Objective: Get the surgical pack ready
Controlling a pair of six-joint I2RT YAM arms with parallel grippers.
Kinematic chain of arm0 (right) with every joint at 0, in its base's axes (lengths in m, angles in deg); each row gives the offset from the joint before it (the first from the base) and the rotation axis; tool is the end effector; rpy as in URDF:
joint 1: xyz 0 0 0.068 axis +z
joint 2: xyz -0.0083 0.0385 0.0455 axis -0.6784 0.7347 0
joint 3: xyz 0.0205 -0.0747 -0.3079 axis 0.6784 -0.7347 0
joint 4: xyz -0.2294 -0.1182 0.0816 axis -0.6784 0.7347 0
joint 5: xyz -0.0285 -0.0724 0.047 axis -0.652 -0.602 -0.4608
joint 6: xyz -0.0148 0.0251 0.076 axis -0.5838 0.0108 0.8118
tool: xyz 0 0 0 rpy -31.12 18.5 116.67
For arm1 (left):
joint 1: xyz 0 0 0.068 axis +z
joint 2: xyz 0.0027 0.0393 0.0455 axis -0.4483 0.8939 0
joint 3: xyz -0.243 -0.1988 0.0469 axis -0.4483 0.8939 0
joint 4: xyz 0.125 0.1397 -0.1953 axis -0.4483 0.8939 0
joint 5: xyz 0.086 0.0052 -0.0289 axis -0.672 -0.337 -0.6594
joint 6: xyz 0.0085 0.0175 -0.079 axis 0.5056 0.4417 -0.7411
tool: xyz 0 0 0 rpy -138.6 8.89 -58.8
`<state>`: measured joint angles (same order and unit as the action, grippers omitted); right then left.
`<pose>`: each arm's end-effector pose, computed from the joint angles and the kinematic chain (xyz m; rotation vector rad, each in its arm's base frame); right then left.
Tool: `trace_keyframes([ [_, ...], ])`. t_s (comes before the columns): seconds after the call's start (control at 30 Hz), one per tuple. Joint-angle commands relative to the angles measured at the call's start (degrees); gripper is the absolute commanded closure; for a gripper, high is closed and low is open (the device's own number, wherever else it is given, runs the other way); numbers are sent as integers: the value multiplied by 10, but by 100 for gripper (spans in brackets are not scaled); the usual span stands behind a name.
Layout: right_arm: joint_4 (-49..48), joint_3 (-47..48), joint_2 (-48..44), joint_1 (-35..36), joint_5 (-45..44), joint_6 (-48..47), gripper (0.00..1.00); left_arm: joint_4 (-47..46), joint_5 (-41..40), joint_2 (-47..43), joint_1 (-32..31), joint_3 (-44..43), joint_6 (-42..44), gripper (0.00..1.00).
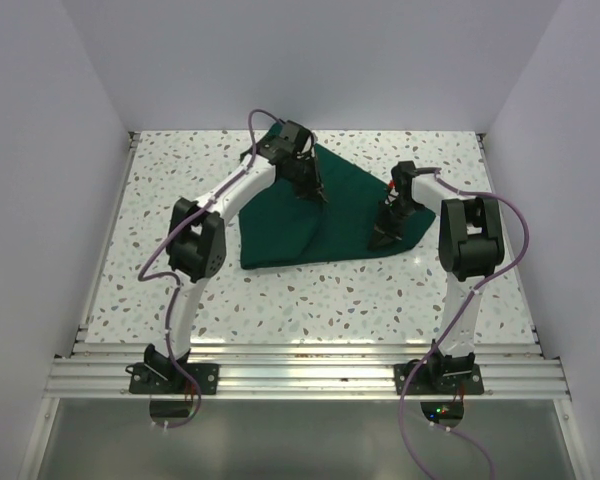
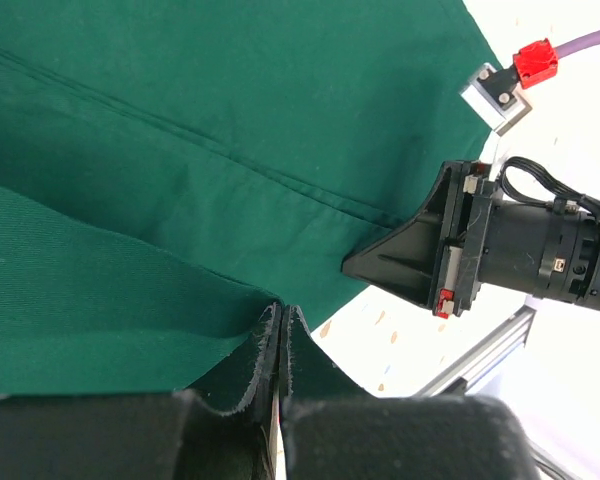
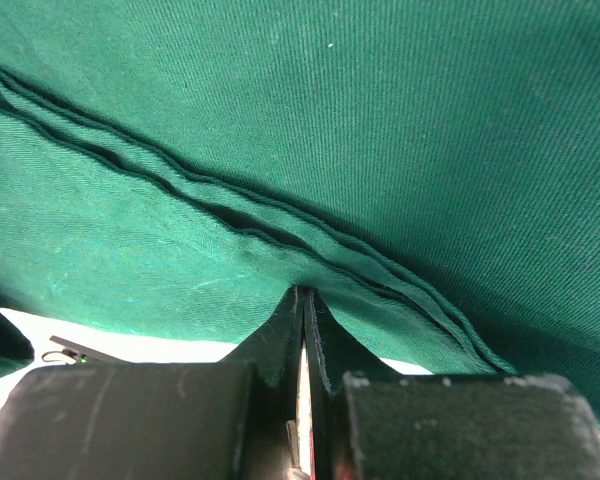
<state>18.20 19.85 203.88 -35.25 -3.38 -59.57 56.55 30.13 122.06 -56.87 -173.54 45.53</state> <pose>0.4255 0.0807 0.1422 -0.4561 -3.0403 -0.5714 0.4770 -0.3065 0.2500 -0.1185 2.6936 -0.9105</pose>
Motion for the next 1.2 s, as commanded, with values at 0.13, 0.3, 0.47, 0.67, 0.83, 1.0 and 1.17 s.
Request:
trace_keyframes([
  [0.13,-28,-8,32,4,-31,-4,100,-31,43,23,-10,-19,-31,100],
  [0.3,-28,-9,34,4,-31,-6,100,-32,44,45,-10,-42,-35,100],
  [0.47,-25,-2,38,4,-31,-8,100,-43,43,51,-9,-44,-45,100],
  [0.67,-24,0,41,4,-30,-9,100,-52,40,51,-10,-44,-55,100],
  [0.83,-23,0,41,4,-30,-10,100,-65,35,49,-10,-43,-69,100],
  [1.0,-24,-2,41,4,-31,-9,100,-72,42,61,-8,-47,-76,100],
  [1.17,-25,-1,44,4,-31,-8,100,-74,50,74,-8,-47,-76,100],
])
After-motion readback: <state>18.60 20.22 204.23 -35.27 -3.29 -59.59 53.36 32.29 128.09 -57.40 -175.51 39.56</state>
